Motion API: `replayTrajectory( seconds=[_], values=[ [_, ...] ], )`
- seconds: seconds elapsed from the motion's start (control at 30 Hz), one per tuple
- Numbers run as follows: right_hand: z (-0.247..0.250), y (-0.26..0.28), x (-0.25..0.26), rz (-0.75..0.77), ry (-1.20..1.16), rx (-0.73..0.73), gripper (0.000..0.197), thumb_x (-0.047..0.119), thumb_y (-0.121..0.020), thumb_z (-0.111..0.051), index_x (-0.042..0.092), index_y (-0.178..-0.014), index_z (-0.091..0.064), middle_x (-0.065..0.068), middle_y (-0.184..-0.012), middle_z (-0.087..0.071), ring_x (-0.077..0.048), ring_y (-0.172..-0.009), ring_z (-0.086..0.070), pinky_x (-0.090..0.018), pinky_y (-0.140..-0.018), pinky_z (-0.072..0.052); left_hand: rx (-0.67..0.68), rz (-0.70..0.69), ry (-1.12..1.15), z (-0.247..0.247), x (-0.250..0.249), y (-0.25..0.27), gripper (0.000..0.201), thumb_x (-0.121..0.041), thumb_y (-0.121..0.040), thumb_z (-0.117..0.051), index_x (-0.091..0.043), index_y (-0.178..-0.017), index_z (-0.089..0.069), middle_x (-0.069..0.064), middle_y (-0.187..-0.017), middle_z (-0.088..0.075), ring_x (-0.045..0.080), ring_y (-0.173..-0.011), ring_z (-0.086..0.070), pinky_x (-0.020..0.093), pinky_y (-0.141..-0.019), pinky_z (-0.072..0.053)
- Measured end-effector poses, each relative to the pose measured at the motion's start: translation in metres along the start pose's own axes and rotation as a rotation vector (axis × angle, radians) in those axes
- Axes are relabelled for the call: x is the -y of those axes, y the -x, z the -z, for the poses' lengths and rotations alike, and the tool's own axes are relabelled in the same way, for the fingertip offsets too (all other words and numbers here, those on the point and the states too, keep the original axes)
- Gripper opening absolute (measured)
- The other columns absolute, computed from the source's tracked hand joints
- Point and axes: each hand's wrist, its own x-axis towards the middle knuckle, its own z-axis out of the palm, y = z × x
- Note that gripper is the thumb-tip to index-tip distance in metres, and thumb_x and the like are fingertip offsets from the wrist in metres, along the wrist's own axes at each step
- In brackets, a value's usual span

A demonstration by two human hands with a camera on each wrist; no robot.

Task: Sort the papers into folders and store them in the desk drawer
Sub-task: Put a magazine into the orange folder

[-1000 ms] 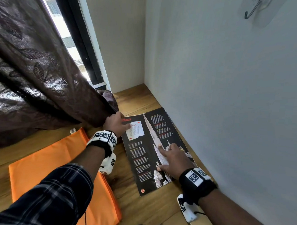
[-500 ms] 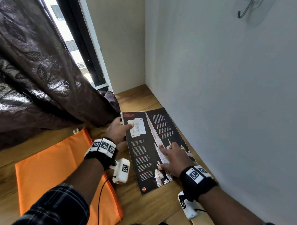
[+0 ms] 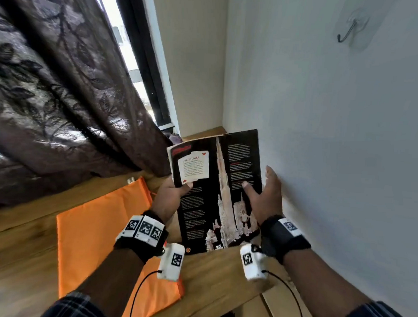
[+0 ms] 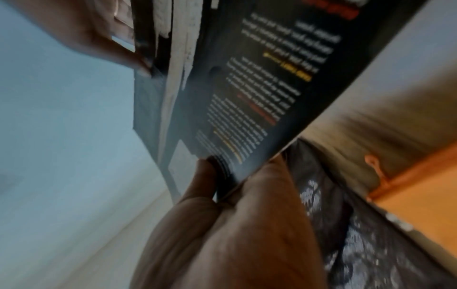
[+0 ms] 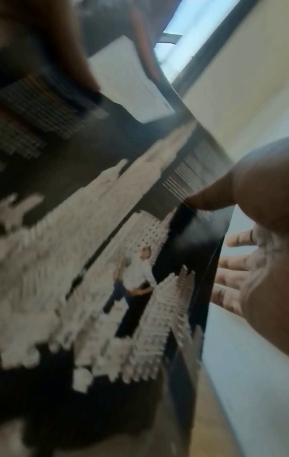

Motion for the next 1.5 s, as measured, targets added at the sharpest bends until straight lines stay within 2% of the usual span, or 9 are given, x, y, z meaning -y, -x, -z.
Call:
replayTrajectory(
  seconds=[0.13,0.23,0.53,0.67,0.9,1.03,1.2,1.33,1.5],
  values=[
    [-0.006,-0.005,0.03,-0.002,-0.596,0.196,0.02,0.007,-0.093,-0.063,0.012,-0.111,-0.069,0.001,-0.1,-0.076,-0.021,-0.098,-0.07,-0.036,-0.087,-0.057,0.021,-0.168,0.028,0.021,-0.029,0.024,0.03,-0.018,-0.094,-0.063,-0.015,-0.124,-0.065,0.004,-0.126,-0.068,0.024,-0.122,-0.061,0.048,-0.107,-0.043],
    [-0.01,-0.005,0.038,0.156,-0.683,0.225,0.019,0.003,-0.093,-0.062,0.015,-0.099,-0.075,-0.008,-0.097,-0.075,-0.025,-0.089,-0.067,-0.043,-0.084,-0.055,0.038,-0.271,0.026,0.024,-0.051,0.045,0.03,-0.025,-0.093,-0.065,-0.022,-0.123,-0.064,-0.002,-0.126,-0.069,0.017,-0.122,-0.061,0.033,-0.102,-0.048],
    [-0.01,-0.001,0.026,0.178,-0.63,0.302,0.02,0.0,-0.086,-0.07,0.01,-0.104,-0.073,-0.008,-0.099,-0.076,-0.024,-0.091,-0.071,-0.038,-0.081,-0.056,0.04,-0.266,-0.13,0.036,-0.023,0.042,0.046,-0.011,-0.09,-0.068,-0.012,-0.135,-0.056,-0.001,-0.131,-0.066,0.014,-0.123,-0.06,0.037,-0.105,-0.048],
    [-0.01,-0.001,0.01,0.137,-0.446,0.304,0.021,0.008,-0.087,-0.072,0.029,-0.085,-0.077,-0.006,-0.086,-0.076,-0.023,-0.08,-0.069,-0.046,-0.076,-0.057,0.053,-0.21,-0.157,0.04,-0.005,0.039,0.045,-0.026,-0.095,-0.061,-0.015,-0.138,-0.055,-0.003,-0.133,-0.064,0.012,-0.124,-0.059,0.032,-0.103,-0.047],
    [-0.009,0.008,0.003,0.269,-0.14,0.356,0.017,0.02,-0.095,-0.064,0.009,-0.085,-0.072,-0.008,-0.079,-0.074,-0.025,-0.074,-0.07,-0.044,-0.069,-0.056,0.049,-0.16,-0.245,0.053,0.003,0.043,0.024,-0.022,-0.101,-0.053,-0.013,-0.118,-0.068,-0.006,-0.111,-0.073,0.006,-0.104,-0.068,0.019,-0.086,-0.05],
    [-0.01,0.019,0.001,0.257,-0.173,0.326,0.013,0.015,-0.096,-0.061,0.021,-0.097,-0.072,0.002,-0.091,-0.076,-0.011,-0.083,-0.071,-0.031,-0.075,-0.057,-0.02,-0.168,-0.586,0.066,0.017,0.049,0.047,-0.058,-0.096,-0.048,-0.014,-0.086,-0.062,-0.006,-0.077,-0.067,0.011,-0.076,-0.064,0.039,-0.073,-0.05],
    [-0.011,0.035,-0.022,0.132,-0.132,0.241,0.01,0.021,-0.095,-0.063,0.025,-0.094,-0.072,0.005,-0.087,-0.076,-0.014,-0.078,-0.072,-0.04,-0.072,-0.06,-0.118,-0.022,-1.014,0.094,0.063,0.064,0.044,-0.053,-0.097,-0.04,-0.018,-0.117,-0.057,0.005,-0.115,-0.055,0.03,-0.109,-0.054,0.038,-0.088,-0.04],
    [-0.011,0.051,-0.025,0.094,-0.174,0.204,0.011,0.014,-0.095,-0.062,0.021,-0.098,-0.07,0.011,-0.084,-0.072,0.004,-0.068,-0.068,-0.011,-0.056,-0.051,-0.192,0.043,-1.134,0.111,0.083,0.084,0.058,-0.05,-0.084,-0.067,-0.016,-0.127,-0.049,0.008,-0.124,-0.046,0.033,-0.113,-0.05,0.043,-0.097,-0.044],
    [-0.025,0.068,-0.029,-0.073,-0.263,0.263,0.012,0.018,-0.097,-0.06,0.013,-0.101,-0.071,-0.001,-0.088,-0.078,-0.021,-0.079,-0.075,-0.043,-0.075,-0.061,-0.232,0.205,-1.246,0.125,0.074,0.1,0.068,-0.07,-0.075,-0.059,-0.021,-0.12,-0.044,0.003,-0.122,-0.039,0.03,-0.114,-0.044,0.048,-0.09,-0.046]
  ],
)
